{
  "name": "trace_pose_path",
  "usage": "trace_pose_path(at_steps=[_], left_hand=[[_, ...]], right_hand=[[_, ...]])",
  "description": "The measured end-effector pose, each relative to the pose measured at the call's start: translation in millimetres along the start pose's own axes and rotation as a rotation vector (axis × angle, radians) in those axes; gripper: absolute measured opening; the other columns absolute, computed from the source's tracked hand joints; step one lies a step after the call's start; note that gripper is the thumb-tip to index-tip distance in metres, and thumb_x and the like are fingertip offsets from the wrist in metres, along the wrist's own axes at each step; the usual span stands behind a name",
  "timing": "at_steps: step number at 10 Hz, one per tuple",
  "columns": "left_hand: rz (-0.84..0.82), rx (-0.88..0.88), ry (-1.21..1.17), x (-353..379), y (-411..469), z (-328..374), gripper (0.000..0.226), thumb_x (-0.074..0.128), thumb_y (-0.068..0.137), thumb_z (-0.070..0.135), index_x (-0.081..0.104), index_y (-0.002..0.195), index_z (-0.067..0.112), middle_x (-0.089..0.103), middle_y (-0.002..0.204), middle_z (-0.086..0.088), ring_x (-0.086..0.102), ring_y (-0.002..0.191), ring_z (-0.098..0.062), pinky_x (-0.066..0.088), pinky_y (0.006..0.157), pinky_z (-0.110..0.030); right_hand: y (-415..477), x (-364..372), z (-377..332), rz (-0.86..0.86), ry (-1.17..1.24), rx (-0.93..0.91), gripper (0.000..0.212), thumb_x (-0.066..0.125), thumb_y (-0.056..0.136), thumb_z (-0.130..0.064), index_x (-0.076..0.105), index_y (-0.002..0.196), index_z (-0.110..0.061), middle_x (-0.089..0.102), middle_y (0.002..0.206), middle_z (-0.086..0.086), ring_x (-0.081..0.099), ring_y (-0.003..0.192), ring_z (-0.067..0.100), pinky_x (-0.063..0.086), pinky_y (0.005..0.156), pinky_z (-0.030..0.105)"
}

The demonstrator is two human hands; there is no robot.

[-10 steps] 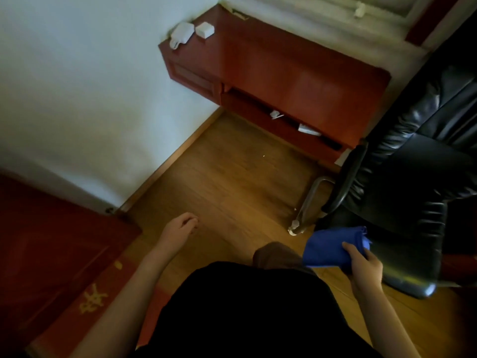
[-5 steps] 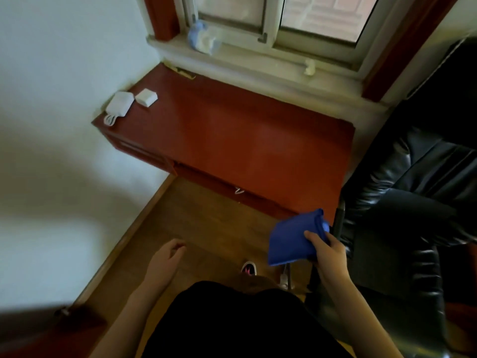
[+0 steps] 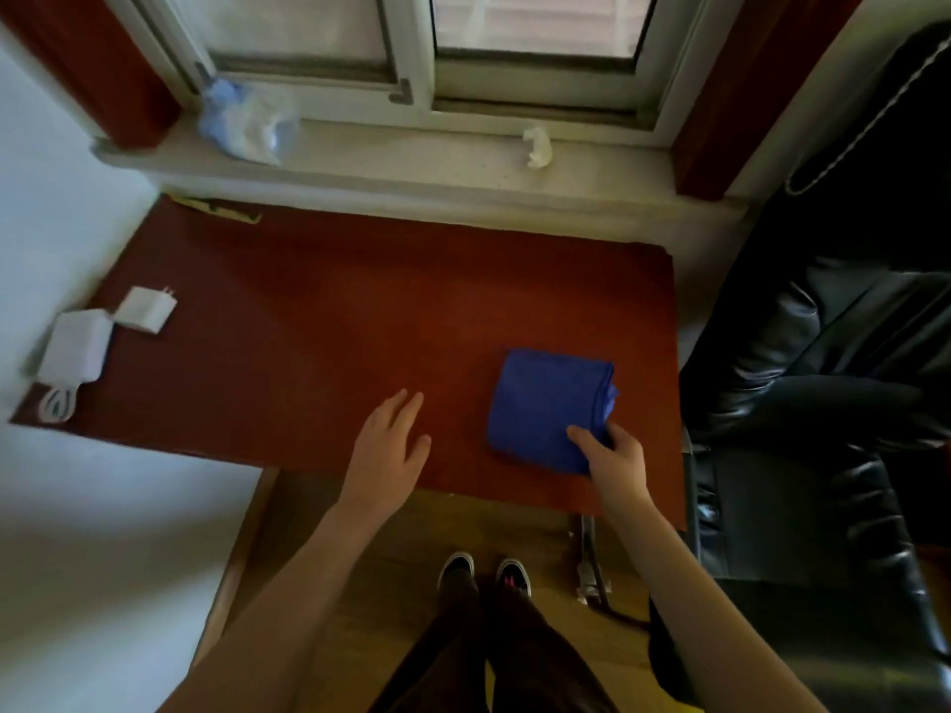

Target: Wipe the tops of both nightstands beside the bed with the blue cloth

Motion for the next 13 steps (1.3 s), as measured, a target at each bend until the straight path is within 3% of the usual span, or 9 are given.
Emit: trace_pose_path(at_steps=[1,2,3,4,6,8,11,12,13], left_hand=[[-0.062,0.097,0.16,24.2,31.7,-6.5,0.062,0.047,0.096,0.039,0.022,0.151,0.027,0.019,0.16,-0.003,0.013,0.149,-0.023,0.016,0.12,-0.044],[-0.09,0.148,0.272,42.8,50.0,-12.6,0.064,0.042,0.096,0.044,0.015,0.152,0.028,0.014,0.162,-0.005,0.008,0.149,-0.024,0.008,0.121,-0.044],[-0.068,0.19,0.322,50.2,65.7,-15.6,0.063,0.04,0.096,0.046,0.016,0.151,0.029,0.015,0.161,-0.005,0.009,0.149,-0.024,0.009,0.12,-0.047],[-0.039,0.218,0.334,51.6,82.6,-17.0,0.059,0.041,0.097,0.043,0.023,0.151,0.026,0.022,0.16,-0.006,0.015,0.148,-0.026,0.012,0.12,-0.049],[-0.017,0.195,0.359,59.4,98.6,-25.1,0.055,0.036,0.098,0.041,0.027,0.15,0.026,0.027,0.158,-0.003,0.018,0.148,-0.025,0.015,0.12,-0.049],[-0.015,0.173,0.374,62.5,100.8,-30.2,0.055,0.031,0.098,0.046,0.025,0.15,0.029,0.027,0.158,-0.002,0.016,0.149,-0.024,0.016,0.119,-0.049],[0.011,0.187,0.376,61.9,98.8,-29.3,0.055,0.034,0.097,0.046,0.027,0.15,0.031,0.03,0.157,0.0,0.02,0.148,-0.024,0.017,0.119,-0.049],[-0.021,0.173,0.347,58.4,99.7,-27.3,0.055,0.034,0.097,0.046,0.026,0.15,0.032,0.028,0.158,0.0,0.018,0.148,-0.023,0.015,0.12,-0.048],[-0.176,0.108,0.232,39.5,102.7,-17.3,0.057,0.045,0.095,0.037,0.026,0.149,0.033,0.028,0.157,0.002,0.025,0.146,-0.023,0.022,0.118,-0.044]], right_hand=[[12.3,-5.3,28.5,0.14,-0.274,0.05,0.02,0.067,0.088,-0.02,0.058,0.104,-0.012,0.066,0.106,0.01,0.064,0.093,0.027,0.053,0.071,0.033],[9.6,-10.7,35.3,0.283,-0.604,-0.08,0.062,0.069,0.085,-0.032,0.044,0.134,-0.004,0.052,0.13,0.016,0.051,0.119,0.033,0.047,0.094,0.039],[8.8,12.5,27.2,0.281,-1.016,-0.445,0.082,0.063,0.086,-0.046,0.027,0.152,-0.013,0.032,0.155,0.017,0.027,0.145,0.035,0.029,0.115,0.047],[30.1,45.0,35.2,0.061,-1.164,-0.583,0.07,0.043,0.094,-0.055,0.023,0.155,-0.027,0.02,0.163,0.003,0.01,0.152,0.027,0.016,0.122,0.049],[92.3,61.4,28.7,0.027,-1.261,-0.586,0.066,0.034,0.095,-0.057,0.019,0.155,-0.033,0.018,0.164,-0.004,0.012,0.152,0.025,0.011,0.122,0.048],[167.1,74.4,-27.2,0.091,-1.261,-0.644,0.067,0.035,0.093,-0.058,0.023,0.154,-0.033,0.023,0.163,-0.002,0.014,0.151,0.027,0.01,0.122,0.049],[232.3,79.3,-88.3,-0.03,-1.278,-0.609,0.067,0.033,0.094,-0.059,0.017,0.154,-0.036,0.014,0.165,-0.005,0.005,0.153,0.023,0.005,0.123,0.046],[218.8,72.2,-114.7,-0.202,-0.882,-0.381,0.058,0.047,0.096,-0.047,0.035,0.15,-0.03,0.022,0.162,-0.007,0.014,0.151,0.017,0.016,0.121,0.038],[173.9,47.4,-156.6,-0.15,-0.444,-0.379,0.04,0.058,0.095,-0.025,0.057,0.133,-0.015,0.056,0.138,0.003,0.051,0.124,0.011,0.037,0.107,0.027]])
Point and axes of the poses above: each hand's wrist, its own y-axis towards the middle knuckle, its own x-axis out of the palm, z = x × y, the point moved 5 cm from there along y, towards the middle knuckle
